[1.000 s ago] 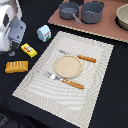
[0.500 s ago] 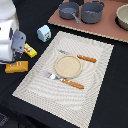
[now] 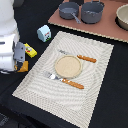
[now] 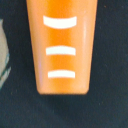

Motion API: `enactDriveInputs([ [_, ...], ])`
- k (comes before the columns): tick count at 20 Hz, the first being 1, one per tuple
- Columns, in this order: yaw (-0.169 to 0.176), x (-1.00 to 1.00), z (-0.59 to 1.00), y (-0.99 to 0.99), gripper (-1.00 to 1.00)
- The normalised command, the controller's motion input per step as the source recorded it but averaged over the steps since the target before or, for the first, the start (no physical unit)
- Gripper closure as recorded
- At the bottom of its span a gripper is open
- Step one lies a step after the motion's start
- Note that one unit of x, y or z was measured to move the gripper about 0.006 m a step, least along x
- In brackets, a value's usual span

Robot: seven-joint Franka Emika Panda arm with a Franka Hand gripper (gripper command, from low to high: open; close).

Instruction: Place the bread, butter, and milk from the table onto the serving area.

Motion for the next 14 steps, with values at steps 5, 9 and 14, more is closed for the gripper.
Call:
enactDriveInputs([
  [5,0.025,0.01,-0.34,-0.06,-1.0],
  [9,0.018,0.0,-0.16,-0.1,1.0],
  [14,0.005,0.0,0.0,-0.04,1.0],
])
